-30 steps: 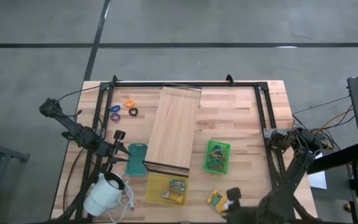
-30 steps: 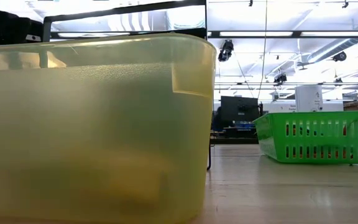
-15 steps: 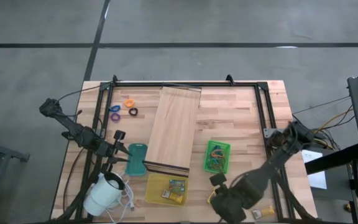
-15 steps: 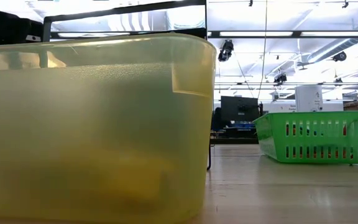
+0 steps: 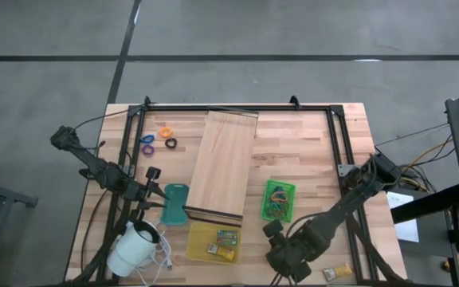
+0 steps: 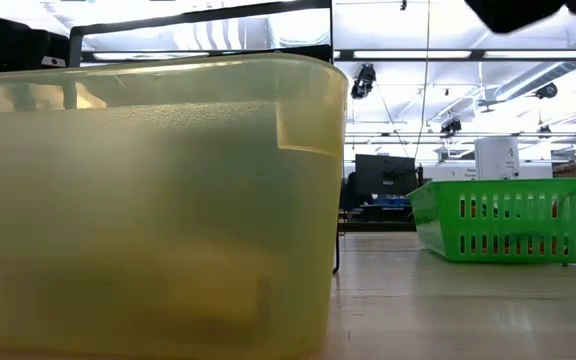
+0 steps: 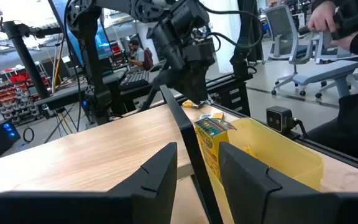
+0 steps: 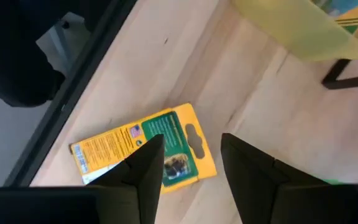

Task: Pick & Place Office Desk Supplies
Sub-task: Put the large yellow crayon box into the yellow bin

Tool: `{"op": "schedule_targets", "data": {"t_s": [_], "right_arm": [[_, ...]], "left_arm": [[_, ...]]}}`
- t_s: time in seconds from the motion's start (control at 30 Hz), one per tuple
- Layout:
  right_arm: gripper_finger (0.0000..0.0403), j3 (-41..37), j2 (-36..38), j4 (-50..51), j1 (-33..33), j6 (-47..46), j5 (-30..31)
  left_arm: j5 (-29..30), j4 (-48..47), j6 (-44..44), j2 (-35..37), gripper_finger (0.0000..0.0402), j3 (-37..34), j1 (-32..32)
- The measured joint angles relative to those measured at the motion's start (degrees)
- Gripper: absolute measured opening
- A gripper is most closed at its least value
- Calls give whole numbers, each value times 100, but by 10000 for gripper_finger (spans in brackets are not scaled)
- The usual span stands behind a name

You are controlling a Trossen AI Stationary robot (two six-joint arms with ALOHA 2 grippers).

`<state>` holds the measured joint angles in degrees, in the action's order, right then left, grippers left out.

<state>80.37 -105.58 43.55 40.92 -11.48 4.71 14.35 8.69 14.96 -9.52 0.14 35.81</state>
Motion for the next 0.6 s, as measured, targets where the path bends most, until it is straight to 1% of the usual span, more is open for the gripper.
{"op": "schedule_targets", "data": {"t_s": [0.2, 0.33, 0.5, 0.6], "right_arm": [[169, -531, 11, -488, -147, 192, -24], [169, -717, 11, -668, -238, 268, -68], [169, -819, 13, -853, -348, 266, -473], [169, -851, 7, -881, -391, 269, -601]], "left_arm": [[0, 0, 0, 0, 120, 0, 0], [0, 0, 0, 0, 120, 0, 0], [0, 0, 0, 0, 120, 0, 0], [1, 0, 0, 0, 120, 0, 0]]}}
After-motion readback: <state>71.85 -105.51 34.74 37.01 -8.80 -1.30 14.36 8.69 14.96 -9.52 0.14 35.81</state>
